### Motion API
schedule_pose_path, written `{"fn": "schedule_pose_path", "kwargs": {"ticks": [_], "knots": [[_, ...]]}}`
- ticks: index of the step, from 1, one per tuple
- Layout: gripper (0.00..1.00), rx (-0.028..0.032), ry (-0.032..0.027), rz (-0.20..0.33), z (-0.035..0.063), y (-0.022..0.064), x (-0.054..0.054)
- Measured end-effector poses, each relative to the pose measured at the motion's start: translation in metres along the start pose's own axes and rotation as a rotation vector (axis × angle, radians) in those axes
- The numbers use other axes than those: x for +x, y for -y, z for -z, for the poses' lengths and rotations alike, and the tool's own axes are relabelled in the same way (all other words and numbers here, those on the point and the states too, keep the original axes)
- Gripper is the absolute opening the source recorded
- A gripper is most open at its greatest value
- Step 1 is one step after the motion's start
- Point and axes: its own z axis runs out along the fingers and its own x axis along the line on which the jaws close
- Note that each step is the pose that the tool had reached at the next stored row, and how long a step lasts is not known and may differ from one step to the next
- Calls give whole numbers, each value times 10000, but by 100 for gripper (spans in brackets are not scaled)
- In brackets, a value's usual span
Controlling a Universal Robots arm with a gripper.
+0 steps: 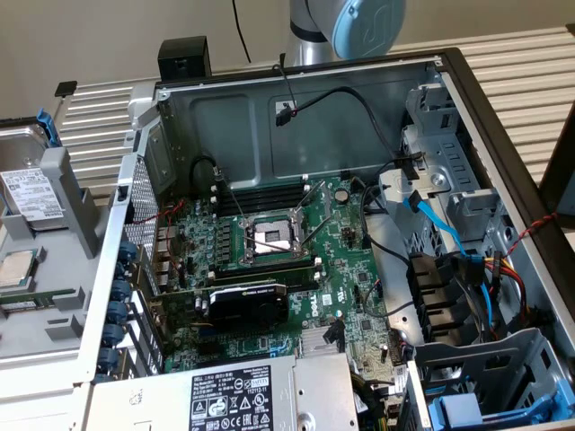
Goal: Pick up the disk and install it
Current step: 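Pick up the disk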
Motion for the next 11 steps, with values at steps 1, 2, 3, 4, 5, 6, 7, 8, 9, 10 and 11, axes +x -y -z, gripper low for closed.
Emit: {"fn": "schedule_pose_path", "kwargs": {"ticks": [1,2,3,4,5,6,7,8,9,10,11], "knots": [[60,1,0,0,0,-6,-1],[65,1,0,1,0,-10,-1],[65,2,0,3,-1,-14,-1],[71,4,-5,2,-3,-16,-6],[71,2,-26,4,-10,-17,-17],[78,2,-45,7,-20,-19,-33],[78,1,-59,10,-32,-22,-52],[78,4,-67,13,-45,-25,-67],[78,5,-77,17,-61,-30,-82],[78,4,-84,22,-78,-37,-96],[78,2,-86,33,-95,-48,-105]]}}
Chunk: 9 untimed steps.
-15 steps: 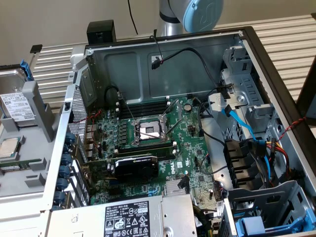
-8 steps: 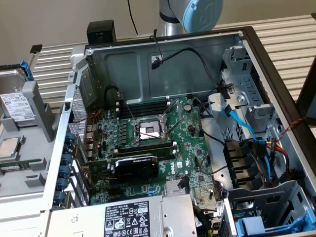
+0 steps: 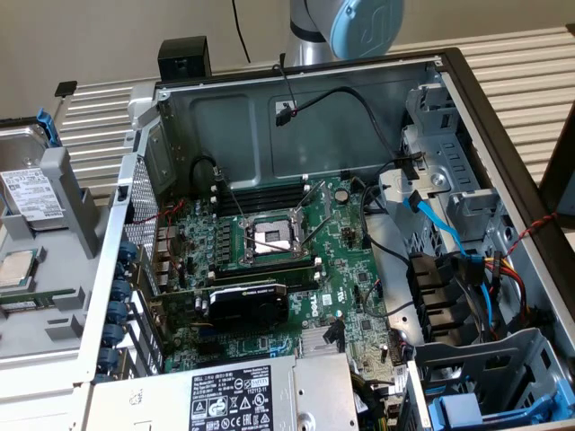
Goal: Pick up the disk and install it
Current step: 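Pick up the disk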
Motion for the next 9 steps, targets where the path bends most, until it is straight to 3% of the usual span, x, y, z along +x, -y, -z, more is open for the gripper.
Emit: {"fn": "schedule_pose_path", "kwargs": {"ticks": [4,9], "knots": [[78,-1,-1,158,-56,-53,-5],[78,-27,1,1021,-87,-55,-5]]}}
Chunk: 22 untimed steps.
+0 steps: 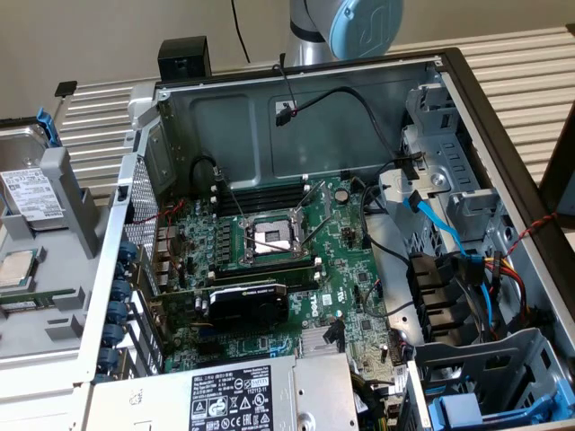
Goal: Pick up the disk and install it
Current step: 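Pick up the disk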
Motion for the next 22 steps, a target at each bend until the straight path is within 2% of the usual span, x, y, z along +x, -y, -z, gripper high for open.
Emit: {"fn": "schedule_pose_path", "kwargs": {"ticks": [4,8,10,16,18,22], "knots": [[78,-9,1,600,-40,0,0],[78,2,0,692,-109,-1,8],[78,22,-3,619,-146,-4,10],[78,31,-5,29,-248,-4,13],[78,11,-4,-37,-274,-5,17],[78,-66,3,-151,-323,-5,29]]}}
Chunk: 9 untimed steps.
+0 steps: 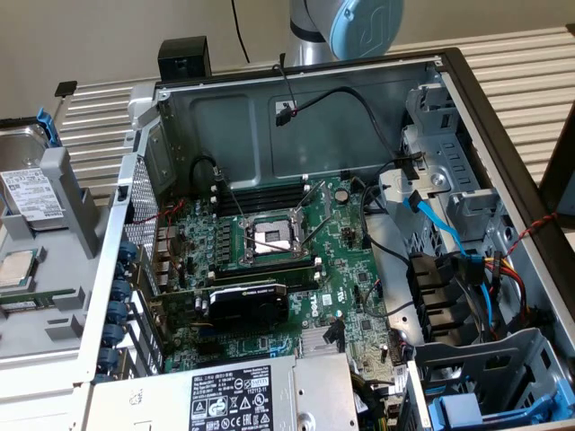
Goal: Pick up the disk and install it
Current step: 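Pick up the disk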
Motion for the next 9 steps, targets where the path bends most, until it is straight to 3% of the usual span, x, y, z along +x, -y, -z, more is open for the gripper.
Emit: {"fn": "schedule_pose_path", "kwargs": {"ticks": [4,9], "knots": [[78,-61,9,-145,-43,-2,27],[78,-229,74,-330,-75,-3,38]]}}
